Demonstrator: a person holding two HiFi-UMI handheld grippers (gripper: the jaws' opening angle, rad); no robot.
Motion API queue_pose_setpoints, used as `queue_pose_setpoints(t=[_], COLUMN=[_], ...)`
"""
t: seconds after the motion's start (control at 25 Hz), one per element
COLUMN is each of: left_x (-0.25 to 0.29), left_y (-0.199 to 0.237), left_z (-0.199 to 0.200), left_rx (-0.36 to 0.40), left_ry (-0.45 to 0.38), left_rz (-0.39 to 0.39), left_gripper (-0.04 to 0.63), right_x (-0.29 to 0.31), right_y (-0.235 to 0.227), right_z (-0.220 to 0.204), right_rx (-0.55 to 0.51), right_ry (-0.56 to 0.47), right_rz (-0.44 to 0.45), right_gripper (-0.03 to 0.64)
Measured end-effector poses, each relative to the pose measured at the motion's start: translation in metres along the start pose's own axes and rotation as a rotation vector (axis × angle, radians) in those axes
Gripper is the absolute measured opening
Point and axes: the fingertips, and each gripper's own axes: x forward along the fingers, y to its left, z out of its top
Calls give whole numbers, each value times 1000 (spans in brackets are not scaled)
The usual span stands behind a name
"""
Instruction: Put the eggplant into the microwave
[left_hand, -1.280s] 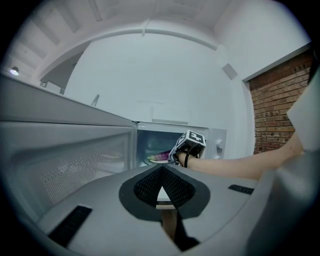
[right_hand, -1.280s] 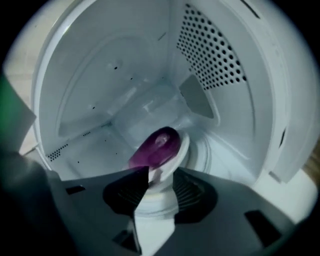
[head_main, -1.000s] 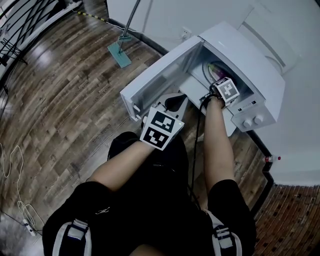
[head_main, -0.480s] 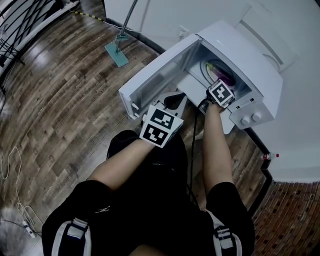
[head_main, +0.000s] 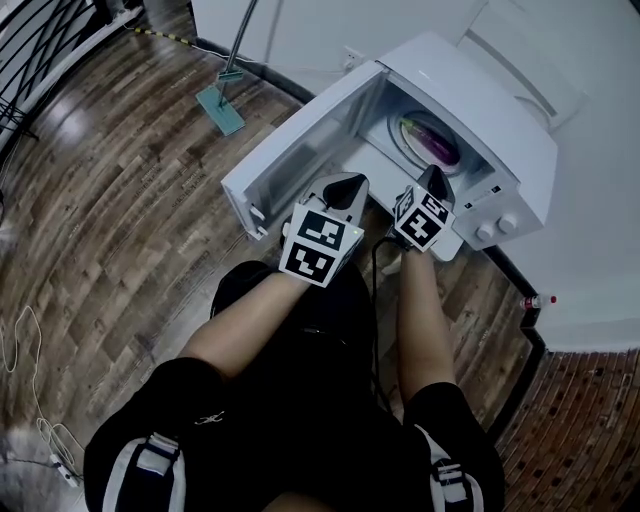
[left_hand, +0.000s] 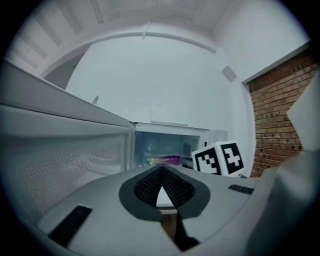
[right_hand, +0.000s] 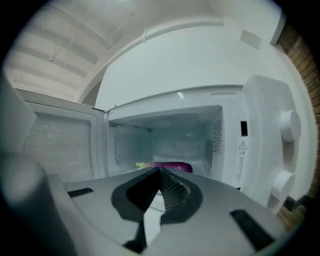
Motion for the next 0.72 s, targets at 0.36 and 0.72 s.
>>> queue_pose_setpoints(t=[0.36,0.72], left_x=[20,31], left_y=[0,-14], left_z=[-5,38], left_rx=[-32,-32], left_ry=[-28,-47], left_rz=[-18,-71], left_gripper=[0,0], right_x=[-69,-80], right_y=[24,28], right_z=[35,79], right_rx=[-10,26], right_ry=[-158,-167], right_rz=[134,169], right_gripper=[12,12])
